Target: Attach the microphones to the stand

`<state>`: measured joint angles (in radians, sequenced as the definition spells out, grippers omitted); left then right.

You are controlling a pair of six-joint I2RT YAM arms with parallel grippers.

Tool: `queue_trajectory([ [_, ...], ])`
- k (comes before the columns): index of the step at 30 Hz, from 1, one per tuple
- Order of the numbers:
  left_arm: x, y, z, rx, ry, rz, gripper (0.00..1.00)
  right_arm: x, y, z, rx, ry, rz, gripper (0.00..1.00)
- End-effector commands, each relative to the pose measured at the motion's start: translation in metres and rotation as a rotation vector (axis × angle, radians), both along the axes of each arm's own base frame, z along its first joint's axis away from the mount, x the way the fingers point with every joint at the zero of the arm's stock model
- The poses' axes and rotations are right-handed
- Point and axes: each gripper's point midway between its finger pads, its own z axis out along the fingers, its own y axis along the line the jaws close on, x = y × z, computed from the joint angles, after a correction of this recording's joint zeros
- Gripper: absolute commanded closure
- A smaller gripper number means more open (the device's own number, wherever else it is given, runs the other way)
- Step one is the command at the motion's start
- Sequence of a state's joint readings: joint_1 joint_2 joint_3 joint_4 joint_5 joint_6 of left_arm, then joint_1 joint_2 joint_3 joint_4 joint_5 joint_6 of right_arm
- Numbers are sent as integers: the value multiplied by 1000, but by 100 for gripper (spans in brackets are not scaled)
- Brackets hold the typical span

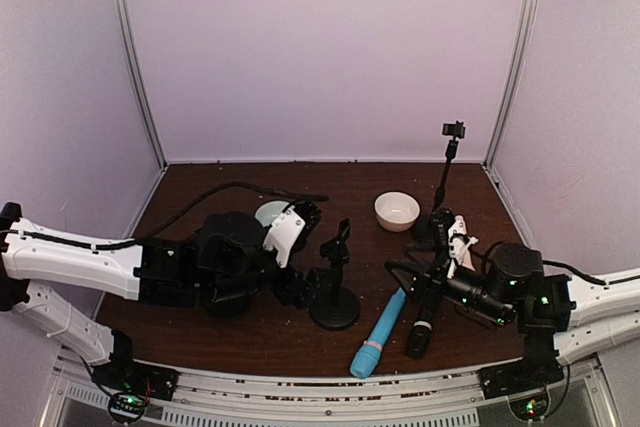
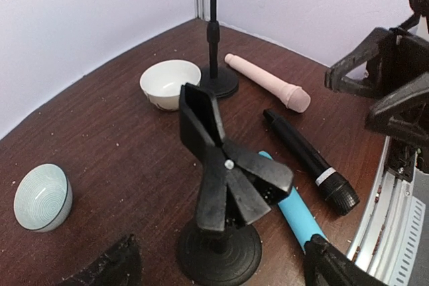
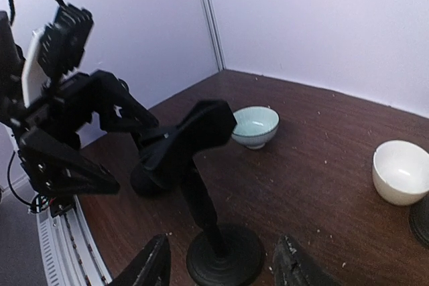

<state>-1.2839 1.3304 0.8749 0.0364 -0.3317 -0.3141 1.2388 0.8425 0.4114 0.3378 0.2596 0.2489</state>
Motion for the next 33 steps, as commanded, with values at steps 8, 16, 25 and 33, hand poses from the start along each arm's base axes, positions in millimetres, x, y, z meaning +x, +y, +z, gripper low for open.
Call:
queue_trajectory([
  [8, 21, -32, 26, 41, 133, 160, 15, 7, -19, -40, -113, 104, -94, 45],
  [16, 28, -28, 13, 181, 140, 215, 29, 5, -21, -50, -139, 132, -87, 44],
  [25, 32, -32, 15, 237, 143, -7, 54, 2, -24, -54, -121, 142, -82, 43],
  [33, 27, -19, 26, 301, 44, -446, 57, 1, -26, -58, -118, 144, -77, 43],
])
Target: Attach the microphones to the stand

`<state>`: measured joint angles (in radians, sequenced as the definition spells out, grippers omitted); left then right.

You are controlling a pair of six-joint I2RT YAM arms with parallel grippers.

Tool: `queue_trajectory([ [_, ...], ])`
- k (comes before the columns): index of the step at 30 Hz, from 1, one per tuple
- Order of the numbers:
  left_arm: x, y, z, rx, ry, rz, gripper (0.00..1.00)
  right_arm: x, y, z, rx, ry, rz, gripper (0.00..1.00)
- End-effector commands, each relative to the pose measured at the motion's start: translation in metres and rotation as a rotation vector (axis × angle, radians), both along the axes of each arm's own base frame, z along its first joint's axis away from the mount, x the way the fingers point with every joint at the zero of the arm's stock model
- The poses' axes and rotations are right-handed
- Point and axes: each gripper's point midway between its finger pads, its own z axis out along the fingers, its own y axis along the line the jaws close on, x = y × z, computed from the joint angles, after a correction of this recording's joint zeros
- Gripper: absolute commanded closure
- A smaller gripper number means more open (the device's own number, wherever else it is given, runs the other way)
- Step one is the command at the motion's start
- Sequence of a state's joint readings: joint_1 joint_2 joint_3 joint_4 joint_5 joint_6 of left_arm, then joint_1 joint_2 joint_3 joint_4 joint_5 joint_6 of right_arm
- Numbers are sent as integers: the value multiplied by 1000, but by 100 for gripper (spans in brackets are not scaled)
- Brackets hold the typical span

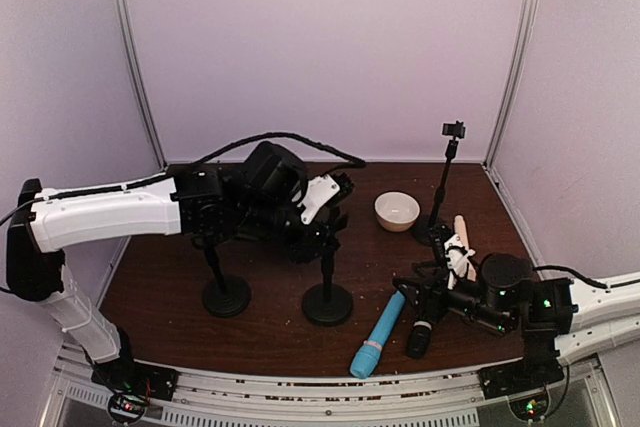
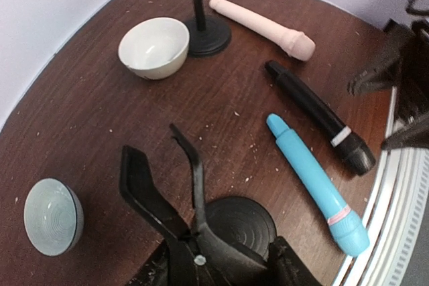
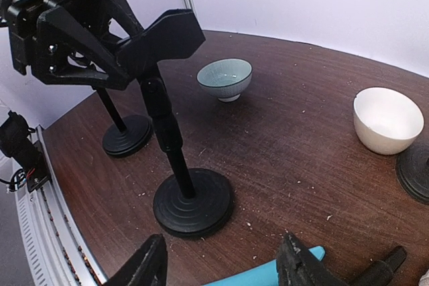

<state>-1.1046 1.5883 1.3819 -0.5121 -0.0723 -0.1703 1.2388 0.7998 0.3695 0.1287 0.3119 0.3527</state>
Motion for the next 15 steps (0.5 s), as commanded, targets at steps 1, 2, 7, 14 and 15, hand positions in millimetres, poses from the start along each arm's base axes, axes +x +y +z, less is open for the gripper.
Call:
queue_trajectory([
  [1, -21, 1, 18, -6, -50, -381, 57, 0, -3, -5, 14, 10, -5, 43],
  [2, -24, 1, 17, 5, -61, -416, 56, -1, -3, -6, 11, 11, -2, 43],
  [7, -37, 3, 5, 42, -70, -536, 45, -4, -4, -13, -8, 22, 12, 43],
  [14, -12, 21, 15, 79, -206, -393, 20, -6, -7, -15, -28, 28, 18, 42],
  [15, -11, 23, 20, 73, -220, -377, 18, -6, -7, -15, -36, 34, 20, 42],
])
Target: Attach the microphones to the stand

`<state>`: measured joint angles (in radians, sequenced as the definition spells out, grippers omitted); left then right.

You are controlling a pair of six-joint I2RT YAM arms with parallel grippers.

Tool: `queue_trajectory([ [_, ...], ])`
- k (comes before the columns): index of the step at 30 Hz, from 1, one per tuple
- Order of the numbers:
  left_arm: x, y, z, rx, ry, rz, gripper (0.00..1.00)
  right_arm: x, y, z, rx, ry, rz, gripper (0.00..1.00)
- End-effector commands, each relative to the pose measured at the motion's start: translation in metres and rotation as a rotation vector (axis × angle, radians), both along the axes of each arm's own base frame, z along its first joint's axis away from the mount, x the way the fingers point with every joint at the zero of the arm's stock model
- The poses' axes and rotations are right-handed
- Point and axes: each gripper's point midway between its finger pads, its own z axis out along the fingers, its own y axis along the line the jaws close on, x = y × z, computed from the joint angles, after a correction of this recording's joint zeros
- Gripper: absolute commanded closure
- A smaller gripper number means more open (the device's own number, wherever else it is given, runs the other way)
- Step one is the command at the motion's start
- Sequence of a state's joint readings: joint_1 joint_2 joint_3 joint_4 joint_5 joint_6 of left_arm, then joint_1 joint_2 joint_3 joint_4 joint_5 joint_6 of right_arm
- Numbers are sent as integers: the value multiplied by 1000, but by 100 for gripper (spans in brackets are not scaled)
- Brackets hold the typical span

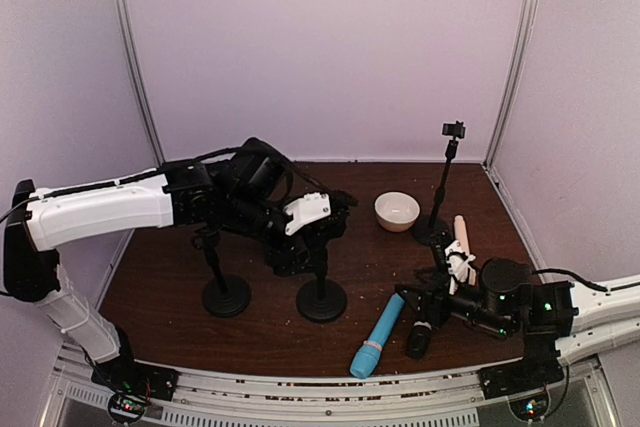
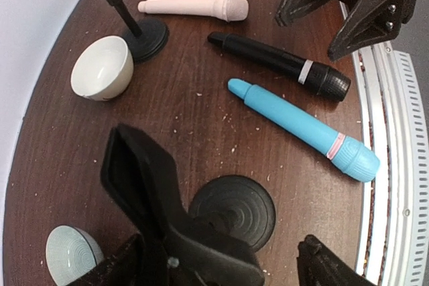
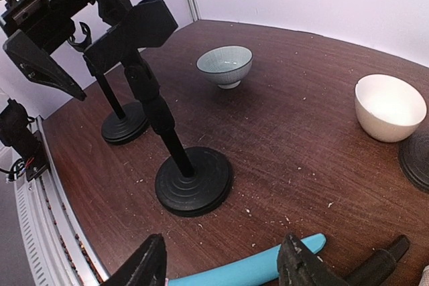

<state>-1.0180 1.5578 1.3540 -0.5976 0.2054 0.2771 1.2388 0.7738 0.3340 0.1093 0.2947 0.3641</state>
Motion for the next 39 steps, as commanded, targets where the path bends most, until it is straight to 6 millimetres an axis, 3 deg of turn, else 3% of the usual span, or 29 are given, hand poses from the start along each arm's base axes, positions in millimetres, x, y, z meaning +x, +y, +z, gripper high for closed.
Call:
queue_trajectory([
  [1, 9, 10, 39, -75, -130, 47, 16, -1, -2, -1, -31, 21, 3, 42],
  [6, 2, 28, 72, -141, -176, 75, 3, -1, -19, -18, -121, 105, -63, 39],
  [11, -4, 40, 123, -268, -236, 97, 2, -8, -28, -40, -237, 179, -62, 38],
  [14, -3, 40, 154, -375, -281, 117, 2, -16, -18, -47, -320, 185, 28, 35],
  [17, 11, 43, 170, -418, -340, 191, 2, -18, -5, -49, -437, 164, 96, 27],
  [19, 18, 48, 173, -434, -369, 235, 2, -20, 6, -50, -524, 173, 141, 20],
  [22, 18, 60, 174, -476, -399, 271, 2, -29, 20, -54, -668, 179, 229, 21],
  [28, 9, 83, 163, -538, -427, 303, 2, -56, 29, -71, -944, 185, 403, 28],
  [32, 6, 83, 166, -557, -421, 295, 2, -77, 24, -80, -1130, 169, 540, 26],
  [36, 3, 83, 167, -566, -407, 284, 2, -83, 22, -87, -1212, 126, 587, 21],
  [39, 1, 86, 170, -580, -412, 284, 2, -81, 37, -86, -1190, 92, 605, 20],
])
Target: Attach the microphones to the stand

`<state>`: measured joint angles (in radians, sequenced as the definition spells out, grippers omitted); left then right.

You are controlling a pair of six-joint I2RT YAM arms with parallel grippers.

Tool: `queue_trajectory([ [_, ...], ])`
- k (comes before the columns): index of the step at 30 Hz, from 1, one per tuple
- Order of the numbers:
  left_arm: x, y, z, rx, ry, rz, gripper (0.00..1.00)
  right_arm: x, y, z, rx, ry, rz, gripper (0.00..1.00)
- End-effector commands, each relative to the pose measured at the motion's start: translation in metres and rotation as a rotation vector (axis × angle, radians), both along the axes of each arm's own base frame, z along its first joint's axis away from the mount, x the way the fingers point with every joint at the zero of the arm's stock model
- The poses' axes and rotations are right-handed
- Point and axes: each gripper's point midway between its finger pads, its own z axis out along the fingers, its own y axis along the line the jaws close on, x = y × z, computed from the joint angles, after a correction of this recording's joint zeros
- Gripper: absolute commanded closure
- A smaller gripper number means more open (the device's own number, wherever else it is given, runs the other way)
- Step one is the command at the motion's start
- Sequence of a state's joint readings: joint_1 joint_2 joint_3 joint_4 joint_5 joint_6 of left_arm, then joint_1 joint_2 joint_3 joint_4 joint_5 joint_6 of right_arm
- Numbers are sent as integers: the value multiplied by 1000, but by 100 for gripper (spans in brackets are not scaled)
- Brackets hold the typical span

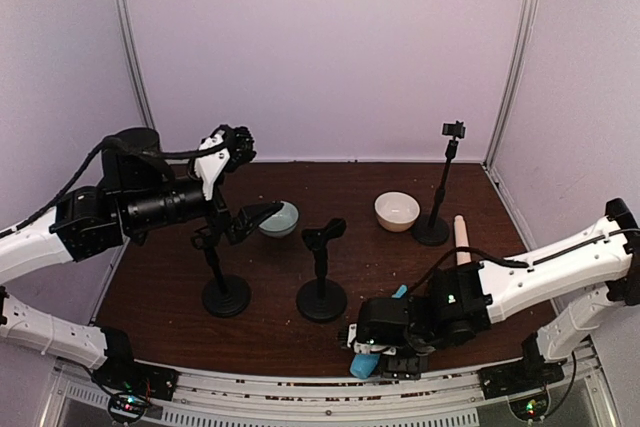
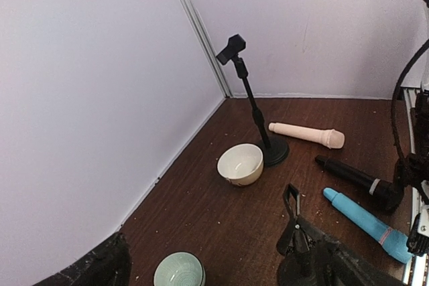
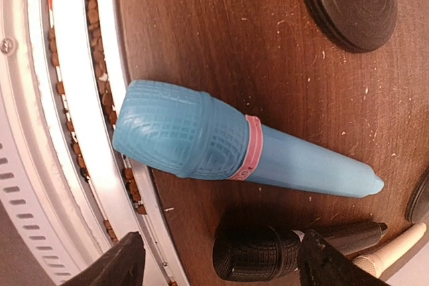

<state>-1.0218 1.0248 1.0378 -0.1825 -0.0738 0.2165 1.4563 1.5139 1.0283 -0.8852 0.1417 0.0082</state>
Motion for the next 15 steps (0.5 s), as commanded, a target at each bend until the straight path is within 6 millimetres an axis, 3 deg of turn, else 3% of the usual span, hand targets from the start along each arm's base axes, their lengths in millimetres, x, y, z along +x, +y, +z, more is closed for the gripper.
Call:
queue_trajectory([
  [1, -3, 4, 22, -87, -33, -2, 2, 4, 12, 6, -17, -28, 73, 20],
  [9, -3, 4, 19, -83, -35, -3, 2, 18, 39, -33, -166, -84, 189, 23],
  [15, -2, 3, 15, -68, -39, -2, 2, 34, 72, -26, -141, -131, 226, 26],
])
